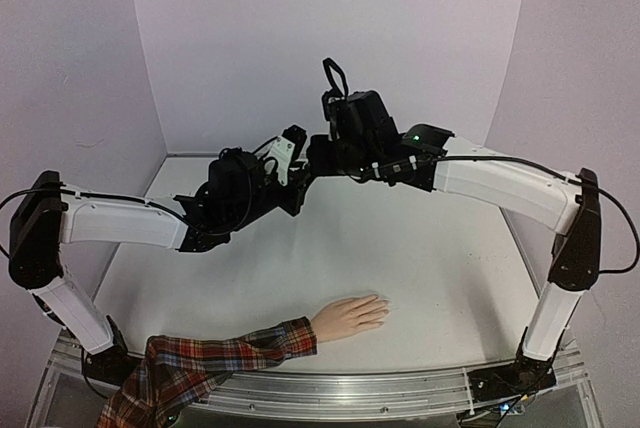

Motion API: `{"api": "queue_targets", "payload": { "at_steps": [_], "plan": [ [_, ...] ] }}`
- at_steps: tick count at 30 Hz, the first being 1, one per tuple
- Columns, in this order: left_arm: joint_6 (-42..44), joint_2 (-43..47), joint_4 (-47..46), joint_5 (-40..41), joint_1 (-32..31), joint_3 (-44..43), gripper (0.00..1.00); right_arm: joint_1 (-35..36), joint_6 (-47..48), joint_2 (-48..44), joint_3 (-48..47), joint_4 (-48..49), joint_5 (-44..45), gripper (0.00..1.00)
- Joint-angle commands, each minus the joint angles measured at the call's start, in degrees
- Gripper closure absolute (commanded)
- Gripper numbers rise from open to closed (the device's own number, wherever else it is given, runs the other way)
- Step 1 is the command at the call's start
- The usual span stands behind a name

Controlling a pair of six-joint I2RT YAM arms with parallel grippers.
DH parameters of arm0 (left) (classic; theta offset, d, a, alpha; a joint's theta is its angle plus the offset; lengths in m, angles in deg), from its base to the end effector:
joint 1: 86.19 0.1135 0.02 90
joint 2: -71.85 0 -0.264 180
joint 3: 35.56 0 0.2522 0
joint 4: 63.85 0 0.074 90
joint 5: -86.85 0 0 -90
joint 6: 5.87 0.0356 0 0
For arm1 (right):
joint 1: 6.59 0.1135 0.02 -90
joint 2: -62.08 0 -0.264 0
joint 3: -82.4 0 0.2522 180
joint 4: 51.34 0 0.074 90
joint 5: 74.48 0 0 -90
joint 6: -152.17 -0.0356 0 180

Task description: Paint the nails

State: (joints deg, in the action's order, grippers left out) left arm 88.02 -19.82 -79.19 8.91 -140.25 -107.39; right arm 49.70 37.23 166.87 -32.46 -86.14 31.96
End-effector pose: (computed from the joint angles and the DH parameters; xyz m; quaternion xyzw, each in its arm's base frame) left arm 0.2252 -0.2980 0.2833 0.2914 0.6734 -0.2163 0.6441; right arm 0.2492 0.3554 0.3676 -0.1510 0.8233 0.2561 0.4835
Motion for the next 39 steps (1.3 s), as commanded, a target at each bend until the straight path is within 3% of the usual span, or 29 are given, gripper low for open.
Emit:
{"api": "queue_targets", "payload": {
  "at_steps": [1,3,8,11,12,15,16,19,21,24,26,28,31,39],
  "plan": [
    [-2.07,3.08,-3.82,-2.11,-0.27,-1.98,1.00,0.11,0.68,1.31,-3.32,0.12,0.01,0.77],
    [-2.19,4.09,-4.11,-4.02,-0.25,-1.32,1.00,0.11,1.35,1.08,-2.89,0.12,0.12,0.84],
    [-1.87,7.52,-4.10,-10.25,-0.10,1.28,1.00,-0.06,5.60,-1.70,0.64,0.97,-2.35,0.91],
    [-2.48,11.38,-6.17,-27.33,2.35,5.15,1.00,-0.77,14.58,-5.14,5.67,2.94,-11.11,1.00],
    [-3.48,12.51,-6.93,-33.17,3.79,6.04,1.00,-1.20,18.31,-6.33,7.41,3.15,-19.83,1.00],
    [-11.10,14.13,-11.16,-62.12,10.44,7.60,1.00,-3.91,32.87,-11.54,14.78,3.19,-47.66,1.00],
    [-12.80,13.62,-11.41,-70.47,12.10,6.55,1.00,-4.81,35.50,-12.93,16.85,3.36,-52.58,1.00],
    [-11.43,10.58,-1.97,-80.13,13.70,1.53,1.00,-6.47,36.53,-13.88,18.01,3.08,-61.00,1.00],
    [-6.30,9.71,5.57,-78.63,13.72,-0.81,1.00,-6.82,36.11,-14.06,18.54,3.10,-60.60,1.00],
    [-3.78,10.54,6.83,-71.67,13.59,-0.13,1.00,-6.90,34.39,-15.68,20.30,4.58,-55.90,1.00],
    [-2.52,11.86,5.62,-58.80,13.09,1.38,1.00,-6.89,30.12,-17.28,21.71,7.27,-46.90,0.84],
    [-1.61,12.75,4.68,-43.54,11.82,2.58,1.00,-6.88,24.46,-18.62,22.60,9.28,-36.48,0.61],
    [1.15,12.39,4.46,-27.04,8.14,2.91,1.00,-6.39,14.78,-18.94,21.94,10.61,-26.91,0.49],
    [1.78,8.18,-0.91,-12.86,1.91,1.93,1.00,-1.63,2.05,-13.83,14.75,7.74,-10.76,0.43]
  ]
}}
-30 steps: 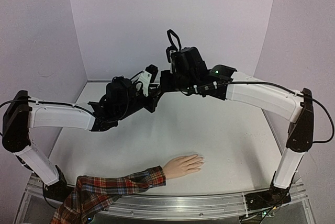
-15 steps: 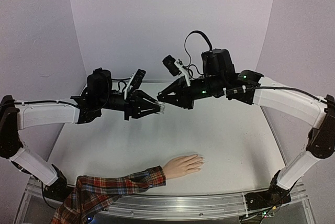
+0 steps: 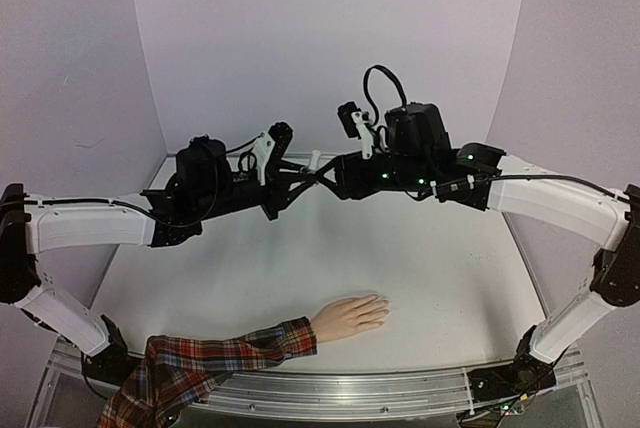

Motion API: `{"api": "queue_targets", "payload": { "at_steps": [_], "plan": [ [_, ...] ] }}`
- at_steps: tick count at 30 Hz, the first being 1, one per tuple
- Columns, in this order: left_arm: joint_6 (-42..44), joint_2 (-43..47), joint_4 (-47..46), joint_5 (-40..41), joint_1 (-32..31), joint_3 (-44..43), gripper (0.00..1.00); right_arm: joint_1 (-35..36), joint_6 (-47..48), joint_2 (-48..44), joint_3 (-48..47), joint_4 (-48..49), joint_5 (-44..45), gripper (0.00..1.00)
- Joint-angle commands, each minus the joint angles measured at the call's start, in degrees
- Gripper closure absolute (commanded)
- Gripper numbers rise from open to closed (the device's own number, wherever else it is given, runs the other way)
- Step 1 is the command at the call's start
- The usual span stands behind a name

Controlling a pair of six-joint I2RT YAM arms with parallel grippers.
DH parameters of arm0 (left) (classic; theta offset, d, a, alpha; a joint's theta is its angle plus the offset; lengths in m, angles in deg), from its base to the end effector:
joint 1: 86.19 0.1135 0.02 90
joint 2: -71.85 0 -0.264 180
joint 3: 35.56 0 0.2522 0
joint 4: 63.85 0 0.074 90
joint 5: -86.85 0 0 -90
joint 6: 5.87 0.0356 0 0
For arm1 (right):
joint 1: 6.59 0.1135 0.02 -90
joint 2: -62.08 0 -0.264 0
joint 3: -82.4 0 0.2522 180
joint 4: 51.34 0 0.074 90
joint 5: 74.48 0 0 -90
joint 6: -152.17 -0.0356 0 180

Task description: Paint the nails

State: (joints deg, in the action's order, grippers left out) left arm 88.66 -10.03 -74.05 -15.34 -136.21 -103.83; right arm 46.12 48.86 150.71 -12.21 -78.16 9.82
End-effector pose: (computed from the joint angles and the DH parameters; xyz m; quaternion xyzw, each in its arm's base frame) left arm 0.2104 -0.2626 0.3090 0.3964 0.6099 -0.3349 0.5990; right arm 0.2194 0.2939 0.3648 -0.3038 0.7647 0.3431 0.4530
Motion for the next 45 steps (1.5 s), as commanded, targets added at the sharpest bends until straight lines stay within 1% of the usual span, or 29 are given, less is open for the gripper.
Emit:
{"api": "queue_targets", "payload": {
  "at_steps": [1,6,9,11,14,16,18,20,22,23,24,25,26,27,28,29,30,31,32,33,34,35,37,39,40,41,43,45],
  "plan": [
    [0.83,-2.22,-6.38,13.24,-2.63,-2.14,1.00,2.30,-10.73,3.26,-6.54,-0.94,12.87,0.44],
    [0.23,-4.03,-6.47,17.31,-4.02,-3.93,1.00,3.83,-12.88,6.46,-9.76,-2.50,18.01,0.53],
    [-0.05,-3.90,-7.19,18.03,-4.54,-3.90,1.00,4.13,-12.99,8.61,-12.26,-4.19,19.88,0.64],
    [-0.41,-3.85,-7.34,18.07,-4.64,-3.91,1.00,4.44,-12.56,9.59,-13.29,-4.35,20.64,0.66],
    [-1.12,-3.95,-7.46,17.78,-4.77,-4.00,1.00,4.59,-11.60,11.46,-15.20,-4.69,20.95,0.67],
    [-1.50,-3.92,-7.49,17.57,-4.82,-3.95,1.00,4.70,-11.27,12.26,-16.03,-4.85,20.80,0.70],
    [-1.61,-3.77,-7.35,17.25,-4.90,-3.95,1.00,4.72,-10.79,12.64,-16.34,-4.87,20.51,0.77],
    [-1.99,-3.20,-7.24,16.56,-4.90,-3.63,1.00,4.70,-9.86,12.44,-15.87,-4.87,20.18,0.86],
    [-2.08,-2.16,-7.29,13.41,-4.85,-2.77,1.00,4.69,-7.36,11.18,-14.27,-4.58,19.56,1.00],
    [-1.91,-1.27,-7.28,10.95,-4.77,-2.18,1.00,4.61,-5.64,10.26,-13.14,-4.05,18.34,1.00],
    [-1.72,-0.18,-7.31,6.81,-4.51,-1.48,1.00,4.39,-3.24,9.16,-11.76,-3.13,15.71,1.00],
    [-1.91,0.74,-7.28,2.47,-3.76,-0.52,1.00,3.88,0.65,7.53,-9.86,-1.92,9.83,1.00],
    [-2.92,1.87,-7.62,-6.33,-2.35,0.39,1.00,3.22,4.34,6.27,-8.21,-1.22,2.55,1.00],
    [-6.28,3.07,-9.55,-15.97,0.58,1.59,1.00,2.24,8.87,4.84,-6.37,-1.09,-11.05,1.00],
    [-10.07,3.60,-12.63,-29.45,3.27,2.76,1.00,1.48,14.22,3.78,-4.92,-1.44,-22.08,1.00],
    [-16.70,3.10,-18.36,-42.41,6.12,3.16,1.00,0.77,18.29,2.81,-3.16,-2.01,-31.85,1.00],
    [-23.77,1.64,-24.34,-51.62,8.30,2.90,1.00,0.12,20.46,1.89,-1.61,-2.39,-38.90,1.00],
    [-31.12,-0.01,-30.34,-57.95,9.67,2.10,1.00,-0.55,20.83,1.59,-1.22,-3.08,-42.50,1.00],
    [-35.40,-1.91,-33.15,-60.34,10.15,0.82,1.00,-0.81,20.75,1.65,-1.34,-3.82,-44.06,1.00],
    [-37.35,-3.39,-33.81,-61.43,10.42,-0.31,1.00,-0.93,20.58,1.61,-1.34,-4.44,-44.20,1.00],
    [-36.07,-4.10,-31.56,-61.13,10.54,-1.10,1.00,-0.92,20.33,1.34,-1.07,-4.86,-42.32,1.00],
    [-32.33,-3.80,-27.32,-59.21,10.53,-1.45,1.00,-0.97,20.01,0.71,-0.22,-4.56,-39.31,1.00],
    [-22.08,-2.38,-16.76,-51.61,10.31,-1.90,1.00,-0.93,16.77,-0.80,1.89,-1.67,-30.50,0.93],
    [-15.13,-0.54,-9.22,-40.58,9.74,-2.24,1.00,-0.99,13.72,-2.19,3.20,0.22,-22.23,0.67],
    [-11.14,0.10,-5.29,-33.95,9.21,-2.40,1.00,-0.96,10.96,-2.64,3.72,1.40,-18.87,0.57],
    [-8.57,0.56,-2.98,-25.84,8.24,-2.74,1.00,-0.94,8.87,-2.85,3.93,1.90,-16.52,0.51],
    [-2.72,0.31,1.70,-12.01,5.45,-3.94,1.00,-0.86,4.91,-2.88,3.85,2.24,-11.56,0.45],
    [1.07,-0.80,4.25,-0.13,2.20,-5.10,1.00,-0.46,1.00,-2.68,3.35,2.20,-5.99,0.43]
  ]
}}
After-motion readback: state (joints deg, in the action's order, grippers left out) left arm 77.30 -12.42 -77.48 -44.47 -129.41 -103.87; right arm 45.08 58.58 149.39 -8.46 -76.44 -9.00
